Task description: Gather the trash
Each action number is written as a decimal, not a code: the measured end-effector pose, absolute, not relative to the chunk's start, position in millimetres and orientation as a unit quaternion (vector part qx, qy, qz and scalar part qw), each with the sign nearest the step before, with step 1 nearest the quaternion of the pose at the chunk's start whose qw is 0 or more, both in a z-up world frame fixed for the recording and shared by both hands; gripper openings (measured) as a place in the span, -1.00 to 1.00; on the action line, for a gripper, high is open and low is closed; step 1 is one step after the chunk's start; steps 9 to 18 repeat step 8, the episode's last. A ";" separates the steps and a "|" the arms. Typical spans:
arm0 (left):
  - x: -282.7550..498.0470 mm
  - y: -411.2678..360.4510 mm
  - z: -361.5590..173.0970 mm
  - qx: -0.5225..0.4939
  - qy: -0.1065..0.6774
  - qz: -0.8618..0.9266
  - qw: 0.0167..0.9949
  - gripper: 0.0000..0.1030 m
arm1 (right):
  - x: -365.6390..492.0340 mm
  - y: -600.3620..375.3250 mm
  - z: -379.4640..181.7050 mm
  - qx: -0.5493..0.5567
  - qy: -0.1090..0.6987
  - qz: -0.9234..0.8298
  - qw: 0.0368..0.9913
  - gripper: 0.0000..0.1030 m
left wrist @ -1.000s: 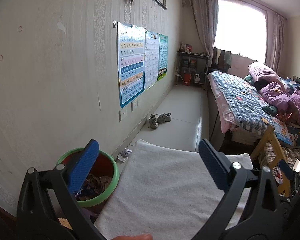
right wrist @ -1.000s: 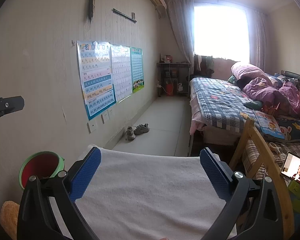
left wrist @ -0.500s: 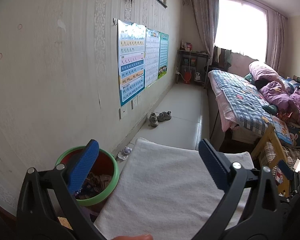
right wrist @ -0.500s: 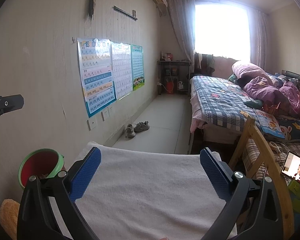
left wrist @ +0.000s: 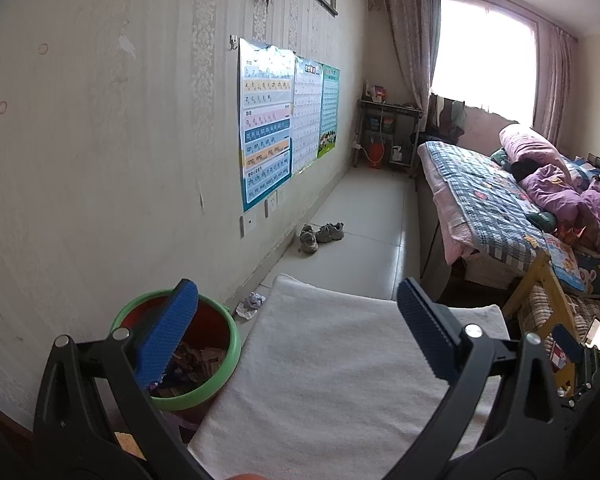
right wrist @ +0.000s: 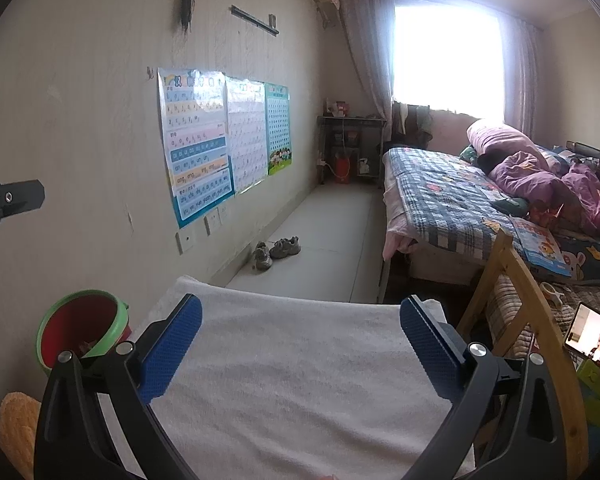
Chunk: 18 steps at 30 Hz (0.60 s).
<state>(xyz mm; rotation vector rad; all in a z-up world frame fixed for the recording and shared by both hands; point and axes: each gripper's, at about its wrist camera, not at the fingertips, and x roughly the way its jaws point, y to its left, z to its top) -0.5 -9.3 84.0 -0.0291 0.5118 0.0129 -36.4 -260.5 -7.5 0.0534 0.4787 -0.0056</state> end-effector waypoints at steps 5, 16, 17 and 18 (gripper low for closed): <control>3.7 -8.0 82.5 -0.016 0.267 0.015 0.963 0.89 | -28.5 -271.9 -21.7 0.035 0.269 -0.015 0.962 0.86; 2.8 -6.4 82.5 -0.019 0.267 0.020 0.963 0.89 | -23.9 -279.8 -34.9 0.033 0.286 -0.024 0.957 0.86; 2.8 -6.4 82.5 -0.019 0.267 0.020 0.963 0.89 | -23.9 -279.8 -34.9 0.033 0.286 -0.024 0.957 0.86; 2.8 -6.4 82.5 -0.019 0.267 0.020 0.963 0.89 | -23.9 -279.8 -34.9 0.033 0.286 -0.024 0.957 0.86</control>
